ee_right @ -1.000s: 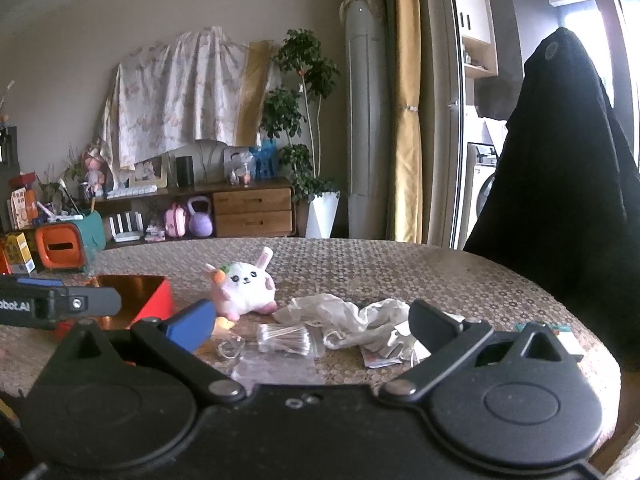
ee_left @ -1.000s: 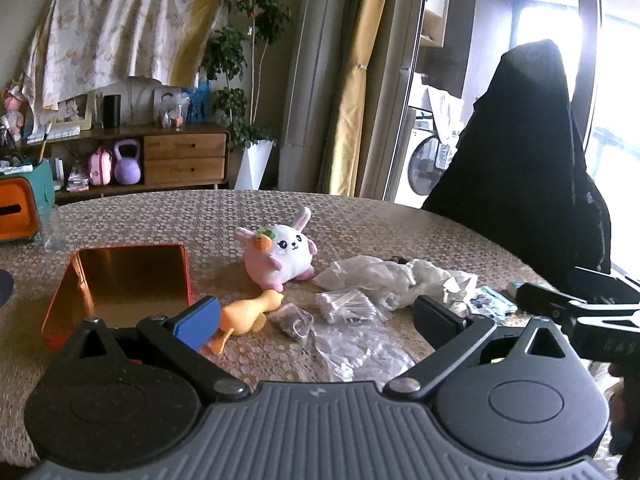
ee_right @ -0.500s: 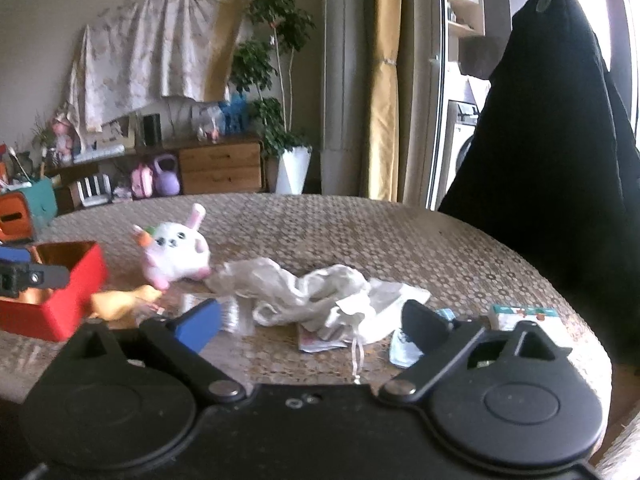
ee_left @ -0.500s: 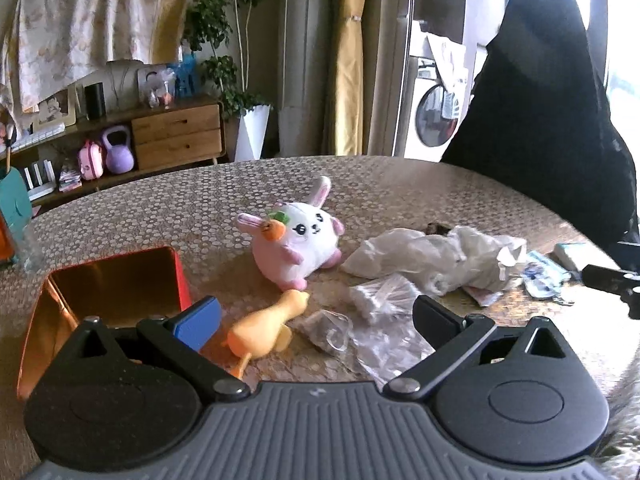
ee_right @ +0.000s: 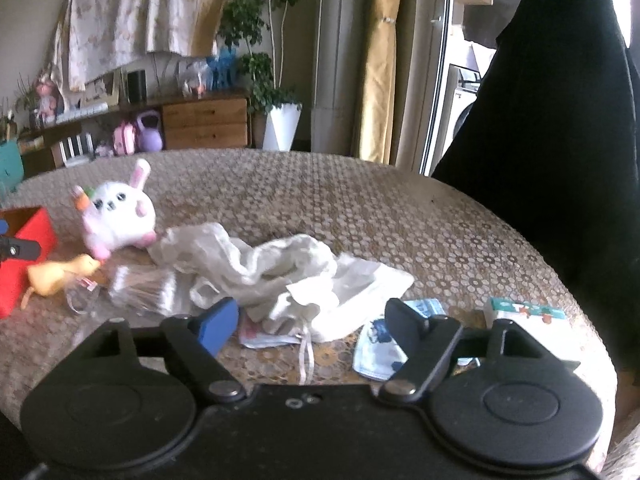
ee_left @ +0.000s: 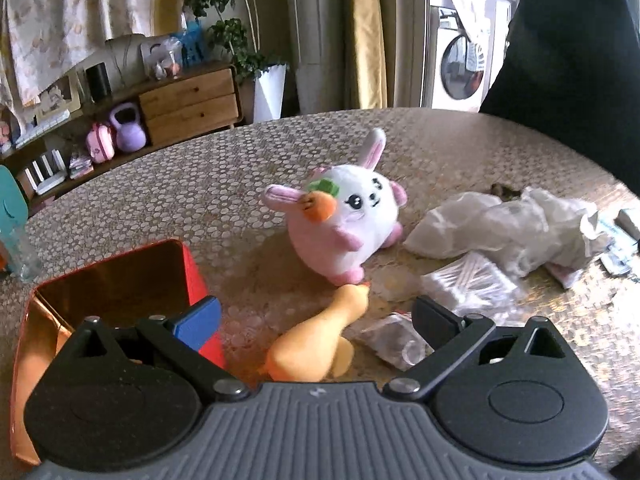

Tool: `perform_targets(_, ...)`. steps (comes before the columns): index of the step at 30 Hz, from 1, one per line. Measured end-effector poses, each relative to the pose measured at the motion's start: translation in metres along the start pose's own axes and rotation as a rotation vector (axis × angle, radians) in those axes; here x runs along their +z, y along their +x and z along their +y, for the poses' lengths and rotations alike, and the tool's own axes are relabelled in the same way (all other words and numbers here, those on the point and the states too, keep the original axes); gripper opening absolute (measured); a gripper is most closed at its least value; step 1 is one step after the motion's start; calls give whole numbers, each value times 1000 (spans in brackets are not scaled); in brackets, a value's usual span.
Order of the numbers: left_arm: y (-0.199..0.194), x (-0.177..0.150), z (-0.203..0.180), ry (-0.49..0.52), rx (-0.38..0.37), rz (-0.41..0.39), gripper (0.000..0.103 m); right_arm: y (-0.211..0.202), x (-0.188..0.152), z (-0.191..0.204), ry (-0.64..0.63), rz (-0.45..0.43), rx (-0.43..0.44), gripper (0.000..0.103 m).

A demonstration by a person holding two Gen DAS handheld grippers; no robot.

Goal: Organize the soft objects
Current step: 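Reach the left tool to the yellow duck while the right tool reaches the blue mask packet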

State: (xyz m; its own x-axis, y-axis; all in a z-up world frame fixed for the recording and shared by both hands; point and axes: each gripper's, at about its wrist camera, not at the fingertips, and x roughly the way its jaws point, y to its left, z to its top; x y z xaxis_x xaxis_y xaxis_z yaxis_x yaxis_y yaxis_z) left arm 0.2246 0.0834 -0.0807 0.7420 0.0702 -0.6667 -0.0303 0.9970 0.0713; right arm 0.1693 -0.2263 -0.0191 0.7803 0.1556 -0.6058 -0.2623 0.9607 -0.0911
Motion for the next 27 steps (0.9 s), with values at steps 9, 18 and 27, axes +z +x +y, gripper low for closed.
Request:
perform_targets(9,25,-5,2,49,17,60,88,41,-10,-51,40,90,-100,81)
perform_targets(18,42,-8,1,94,-2,125,69,58,-24,-69,26,146,-97,87)
perform_targets(27,50,-11,-7,120,11,155,66,74,-31,-79,42,149,-51,92)
